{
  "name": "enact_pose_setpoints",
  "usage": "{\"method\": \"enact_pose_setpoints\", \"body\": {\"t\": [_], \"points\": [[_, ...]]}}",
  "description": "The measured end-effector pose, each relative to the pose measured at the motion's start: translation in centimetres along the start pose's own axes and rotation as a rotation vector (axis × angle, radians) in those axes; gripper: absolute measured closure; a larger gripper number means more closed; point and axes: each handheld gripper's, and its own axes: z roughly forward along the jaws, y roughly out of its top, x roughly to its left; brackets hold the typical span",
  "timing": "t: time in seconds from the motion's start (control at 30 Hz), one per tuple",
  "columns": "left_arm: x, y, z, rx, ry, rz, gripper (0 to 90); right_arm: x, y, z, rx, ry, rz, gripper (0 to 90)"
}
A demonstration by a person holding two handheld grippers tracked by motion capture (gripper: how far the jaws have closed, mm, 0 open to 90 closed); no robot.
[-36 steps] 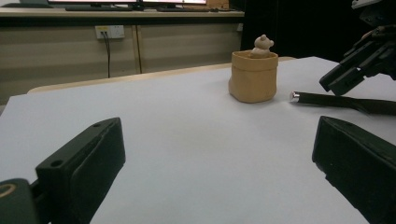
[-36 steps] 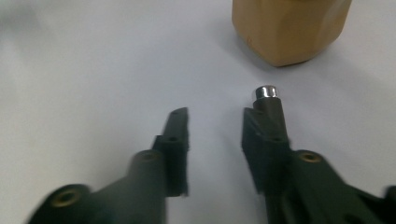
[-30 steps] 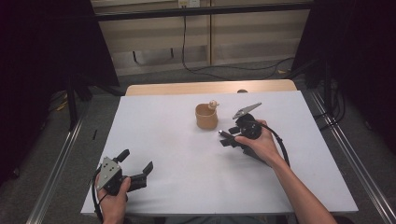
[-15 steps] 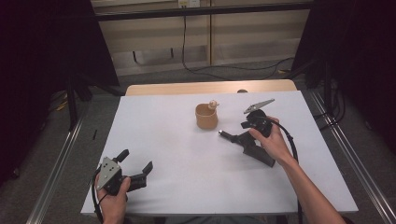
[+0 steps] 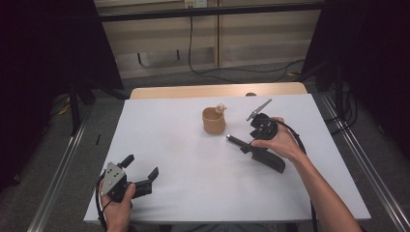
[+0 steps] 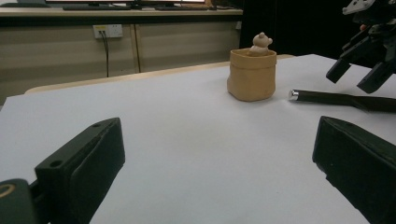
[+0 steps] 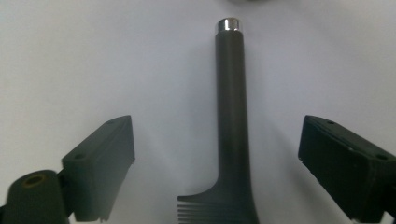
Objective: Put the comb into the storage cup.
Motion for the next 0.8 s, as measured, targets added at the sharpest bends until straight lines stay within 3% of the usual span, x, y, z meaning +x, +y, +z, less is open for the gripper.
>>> {"method": "enact_pose_setpoints", "body": {"t": [0.1,0.37,0.8], "points": [[0.0,0.0,0.0,-0.001,-0.001,-0.002,2.4,-0.2,0.3,0.2,0.017,-0.008,0.002,13.3],[-0.1,0.0,0.1,-0.001,-0.003,-0.003,2.4,-0.8,-0.1,0.6,0.080,-0.006,0.030,35.5],[0.0,0.0,0.0,-0.001,-0.005,-0.001,2.4,-0.3,0.4,1.2,0.157,-0.049,-0.026,52.7]]}}
